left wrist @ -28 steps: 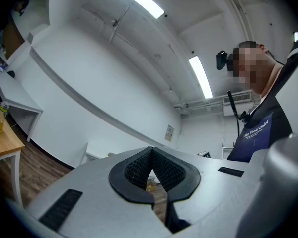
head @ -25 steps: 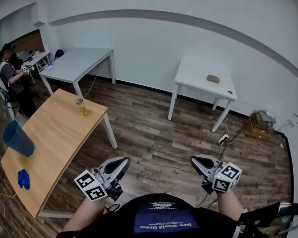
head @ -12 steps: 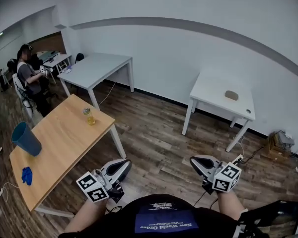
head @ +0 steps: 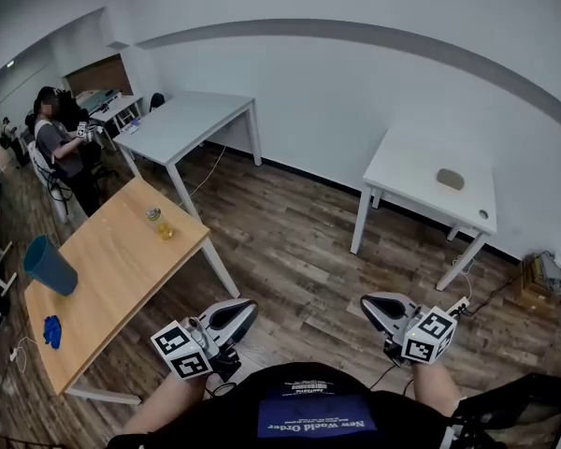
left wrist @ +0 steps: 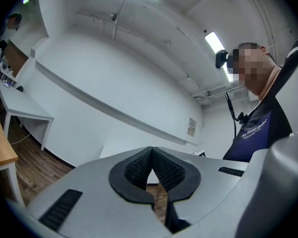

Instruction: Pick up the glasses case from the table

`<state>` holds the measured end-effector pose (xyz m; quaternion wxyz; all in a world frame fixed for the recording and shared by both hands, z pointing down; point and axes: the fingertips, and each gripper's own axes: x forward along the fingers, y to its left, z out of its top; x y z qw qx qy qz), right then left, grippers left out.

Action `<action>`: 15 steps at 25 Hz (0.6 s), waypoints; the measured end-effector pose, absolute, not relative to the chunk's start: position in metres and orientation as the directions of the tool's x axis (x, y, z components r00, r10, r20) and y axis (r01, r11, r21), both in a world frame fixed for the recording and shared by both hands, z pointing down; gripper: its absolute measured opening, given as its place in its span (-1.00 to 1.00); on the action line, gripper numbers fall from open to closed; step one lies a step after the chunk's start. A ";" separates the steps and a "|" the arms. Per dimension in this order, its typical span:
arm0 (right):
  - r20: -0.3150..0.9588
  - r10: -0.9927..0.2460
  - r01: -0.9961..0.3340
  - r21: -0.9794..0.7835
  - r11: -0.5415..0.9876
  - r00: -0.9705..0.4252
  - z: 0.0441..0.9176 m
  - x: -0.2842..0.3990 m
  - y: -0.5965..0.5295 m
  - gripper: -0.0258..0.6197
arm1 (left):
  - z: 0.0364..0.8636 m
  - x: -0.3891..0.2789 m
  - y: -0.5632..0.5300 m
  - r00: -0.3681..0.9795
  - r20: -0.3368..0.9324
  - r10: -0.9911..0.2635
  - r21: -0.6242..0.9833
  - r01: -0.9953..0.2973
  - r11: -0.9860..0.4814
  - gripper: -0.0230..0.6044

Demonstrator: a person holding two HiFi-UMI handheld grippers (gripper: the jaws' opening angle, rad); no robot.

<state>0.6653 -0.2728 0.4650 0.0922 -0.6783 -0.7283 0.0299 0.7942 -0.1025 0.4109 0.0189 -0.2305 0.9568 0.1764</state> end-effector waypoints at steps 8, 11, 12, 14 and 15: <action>0.129 0.987 0.980 -0.164 0.116 -0.096 0.469 0.610 -0.222 -0.92 | 0.420 0.735 -0.048 -0.873 -0.138 -0.467 0.356 -0.484 0.800 -0.94; 0.135 0.983 0.981 -0.129 0.144 -0.127 0.456 0.592 -0.182 -0.92 | 0.416 0.713 -0.004 -0.853 -0.164 -0.496 0.347 -0.520 0.780 -0.94; 0.135 0.980 0.979 -0.124 0.160 -0.143 0.450 0.586 -0.167 -0.92 | 0.413 0.703 0.013 -0.844 -0.171 -0.508 0.345 -0.534 0.772 -0.94; 0.133 0.978 0.977 -0.114 0.178 -0.163 0.440 0.577 -0.134 -0.92 | 0.404 0.685 0.051 -0.826 -0.178 -0.535 0.334 -0.562 0.757 -0.94; 0.133 0.977 0.977 -0.105 0.184 -0.170 0.436 0.573 -0.117 -0.92 | 0.398 0.677 0.070 -0.816 -0.182 -0.548 0.321 -0.577 0.751 -0.94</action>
